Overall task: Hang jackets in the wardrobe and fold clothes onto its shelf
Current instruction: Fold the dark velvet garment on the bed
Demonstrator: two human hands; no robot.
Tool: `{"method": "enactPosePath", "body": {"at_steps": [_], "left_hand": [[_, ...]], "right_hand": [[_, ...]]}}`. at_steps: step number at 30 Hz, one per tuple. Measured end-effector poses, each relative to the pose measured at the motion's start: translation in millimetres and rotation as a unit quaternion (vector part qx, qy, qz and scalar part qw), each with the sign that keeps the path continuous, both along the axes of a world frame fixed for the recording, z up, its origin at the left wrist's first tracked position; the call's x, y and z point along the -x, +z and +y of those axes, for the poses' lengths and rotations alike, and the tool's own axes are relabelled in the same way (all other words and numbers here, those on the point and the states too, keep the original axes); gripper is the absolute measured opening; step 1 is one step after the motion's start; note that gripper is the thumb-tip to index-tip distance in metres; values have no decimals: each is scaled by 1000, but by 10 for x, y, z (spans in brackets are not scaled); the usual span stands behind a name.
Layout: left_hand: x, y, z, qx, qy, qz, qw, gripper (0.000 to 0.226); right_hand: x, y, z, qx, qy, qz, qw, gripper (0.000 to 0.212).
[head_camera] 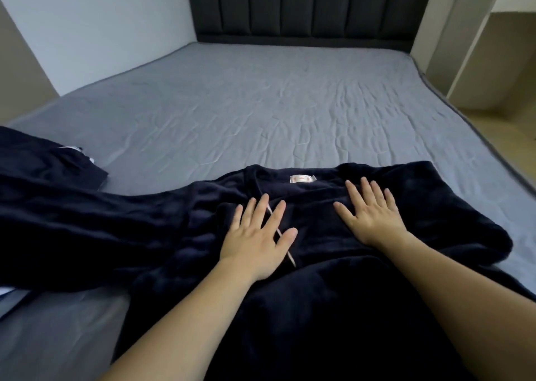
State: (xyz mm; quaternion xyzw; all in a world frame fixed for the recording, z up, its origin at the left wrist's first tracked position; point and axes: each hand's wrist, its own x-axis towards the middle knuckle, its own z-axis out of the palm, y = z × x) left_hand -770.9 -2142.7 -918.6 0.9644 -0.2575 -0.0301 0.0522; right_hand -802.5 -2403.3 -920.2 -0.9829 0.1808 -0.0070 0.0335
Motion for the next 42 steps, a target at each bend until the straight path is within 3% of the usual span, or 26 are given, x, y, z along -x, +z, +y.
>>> {"method": "enactPosePath", "body": {"at_steps": [6, 8, 10, 12, 15, 17, 20, 24, 26, 28, 30, 33, 38, 42], "left_hand": [[327, 220, 1103, -73, 104, 45, 991, 70], [447, 376, 1476, -64, 113, 11, 992, 68], [544, 551, 1847, 24, 163, -82, 983, 62], [617, 695, 2267, 185, 275, -147, 932, 47], [697, 820, 2811, 429, 362, -56, 825, 21], [766, 840, 3041, 510, 356, 13, 783, 10], [834, 797, 3266, 566, 368, 51, 736, 15], [869, 701, 3372, 513, 384, 12, 768, 17], [883, 694, 3352, 527, 385, 19, 757, 12], [875, 679, 3345, 547, 380, 39, 745, 27], [843, 644, 3343, 555, 369, 55, 744, 26], [812, 647, 3307, 565, 355, 51, 744, 32], [648, 735, 3088, 518, 379, 37, 766, 30], [551, 821, 2853, 394, 375, -88, 835, 27]], "right_hand": [[17, 649, 663, 50, -148, 175, 972, 73], [-25, 981, 1189, 31, -86, 143, 986, 68], [-107, 1261, 1834, -10, 71, 74, 995, 62], [-207, 1502, 2561, -100, 194, 43, 975, 62], [-380, 1807, 3657, -255, 255, 12, 933, 58], [-449, 1974, 4344, -341, 273, -25, 899, 51], [-469, 2132, 5224, -338, 338, -68, 876, 37], [-459, 2298, 5986, -303, 366, -49, 879, 53], [-478, 2376, 6193, -284, 339, 15, 897, 60], [-506, 2430, 6304, -250, 293, 76, 920, 46], [-538, 2456, 6363, -198, 268, 110, 936, 29], [-582, 2472, 6348, -224, 231, 139, 937, 25], [-637, 2513, 5915, -429, 177, 89, 881, 20], [-639, 2592, 4917, -617, 65, -11, 784, 17]]}}
